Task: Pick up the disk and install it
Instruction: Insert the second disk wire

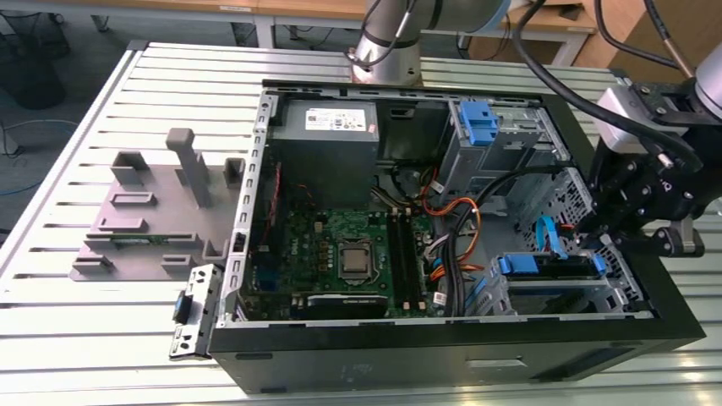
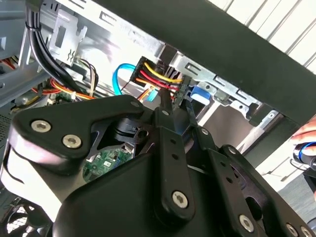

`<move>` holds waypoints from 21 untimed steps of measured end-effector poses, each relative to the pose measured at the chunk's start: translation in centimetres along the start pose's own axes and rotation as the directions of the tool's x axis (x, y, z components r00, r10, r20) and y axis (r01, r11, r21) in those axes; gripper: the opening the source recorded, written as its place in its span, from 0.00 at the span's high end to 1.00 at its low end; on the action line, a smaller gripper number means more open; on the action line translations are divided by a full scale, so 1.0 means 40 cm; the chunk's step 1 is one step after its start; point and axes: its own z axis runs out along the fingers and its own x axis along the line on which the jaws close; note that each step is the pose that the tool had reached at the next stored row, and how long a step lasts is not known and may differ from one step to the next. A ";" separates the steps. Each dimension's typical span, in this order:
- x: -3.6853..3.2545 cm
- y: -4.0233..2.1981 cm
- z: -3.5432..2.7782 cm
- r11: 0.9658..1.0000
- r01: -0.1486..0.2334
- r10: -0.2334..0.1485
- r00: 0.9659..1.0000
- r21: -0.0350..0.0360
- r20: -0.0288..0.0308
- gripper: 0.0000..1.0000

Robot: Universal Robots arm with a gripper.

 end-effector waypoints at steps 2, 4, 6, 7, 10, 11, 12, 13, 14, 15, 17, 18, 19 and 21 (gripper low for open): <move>-0.001 -0.006 0.000 1.000 0.000 0.000 1.000 0.000 0.000 0.74; -0.003 -0.012 0.000 1.000 0.000 0.000 1.000 0.000 0.000 0.74; -0.004 -0.018 0.000 1.000 0.000 0.000 1.000 0.000 0.000 0.74; -0.004 -0.022 0.000 1.000 0.000 0.000 1.000 0.000 0.000 0.74; -0.006 -0.029 0.000 1.000 0.000 0.000 1.000 0.000 0.000 0.74; -0.006 -0.030 0.000 1.000 0.000 0.000 1.000 -0.001 0.000 0.74; -0.006 -0.030 0.000 1.000 0.000 0.000 1.000 0.000 0.000 0.74; -0.006 -0.030 0.000 1.000 0.000 0.000 1.000 0.000 0.000 0.74; -0.006 -0.030 0.000 1.000 0.000 0.000 1.000 0.000 0.000 0.74; -0.006 -0.030 0.000 1.000 0.000 0.000 1.000 0.000 0.000 0.74; -0.006 -0.030 0.000 1.000 0.000 0.000 1.000 0.000 0.000 0.74; -0.006 -0.030 0.000 1.000 0.000 0.000 1.000 0.000 0.000 0.75; -0.006 -0.030 0.000 1.000 0.000 0.000 1.000 -0.001 0.000 0.75; -0.006 -0.031 0.000 1.000 0.000 0.000 1.000 0.000 0.000 0.82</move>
